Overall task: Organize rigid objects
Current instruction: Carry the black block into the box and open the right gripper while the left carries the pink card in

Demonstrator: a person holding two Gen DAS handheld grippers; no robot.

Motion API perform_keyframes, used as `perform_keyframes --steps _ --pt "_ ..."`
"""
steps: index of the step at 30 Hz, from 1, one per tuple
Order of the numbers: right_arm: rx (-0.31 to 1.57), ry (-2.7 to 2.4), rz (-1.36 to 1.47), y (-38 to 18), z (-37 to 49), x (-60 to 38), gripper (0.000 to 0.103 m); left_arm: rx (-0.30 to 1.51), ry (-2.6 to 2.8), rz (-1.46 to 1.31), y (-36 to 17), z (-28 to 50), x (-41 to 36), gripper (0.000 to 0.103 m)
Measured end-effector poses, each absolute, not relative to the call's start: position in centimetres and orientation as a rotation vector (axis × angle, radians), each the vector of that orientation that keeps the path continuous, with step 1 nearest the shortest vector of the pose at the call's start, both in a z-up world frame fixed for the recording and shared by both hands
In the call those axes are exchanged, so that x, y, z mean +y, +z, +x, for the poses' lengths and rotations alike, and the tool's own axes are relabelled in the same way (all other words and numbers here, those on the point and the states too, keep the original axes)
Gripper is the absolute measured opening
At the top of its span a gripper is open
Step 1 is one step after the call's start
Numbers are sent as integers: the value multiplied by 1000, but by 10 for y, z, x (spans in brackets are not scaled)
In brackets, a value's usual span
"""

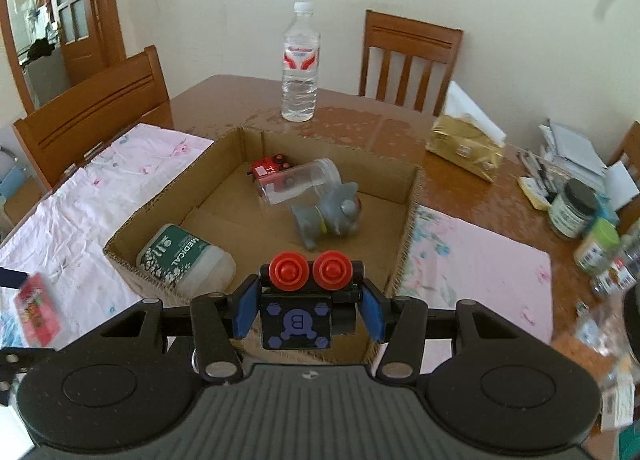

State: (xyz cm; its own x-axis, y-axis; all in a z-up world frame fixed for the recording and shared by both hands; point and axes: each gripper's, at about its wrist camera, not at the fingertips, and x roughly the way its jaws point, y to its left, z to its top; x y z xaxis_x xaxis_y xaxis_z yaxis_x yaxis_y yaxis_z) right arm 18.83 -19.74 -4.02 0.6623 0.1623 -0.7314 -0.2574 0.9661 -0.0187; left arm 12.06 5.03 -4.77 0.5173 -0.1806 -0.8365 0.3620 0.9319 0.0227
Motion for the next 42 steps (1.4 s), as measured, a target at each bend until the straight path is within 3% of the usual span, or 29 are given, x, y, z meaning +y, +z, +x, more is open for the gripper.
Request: perform_keyframes --steps 2,4,5,16,28,42 --pt "821 250 -125 -45 197 -194 67 970 -302 195 -44 120 54 89" --pt "811 252 -124 -48 201 -190 97 966 -275 182 -41 119 59 89" --pt "804 255 -120 -47 202 -189 102 965 -262 177 -39 119 61 89" --pt "843 302 -78 -46 200 -181 103 942 -223 164 -22 134 59 89" --pt "814 238 -93 -40 177 -191 103 850 -328 209 3 206 17 89" --pt "867 151 -39 -51 154 -226 103 857 -363 244 -27 287 -26 89"
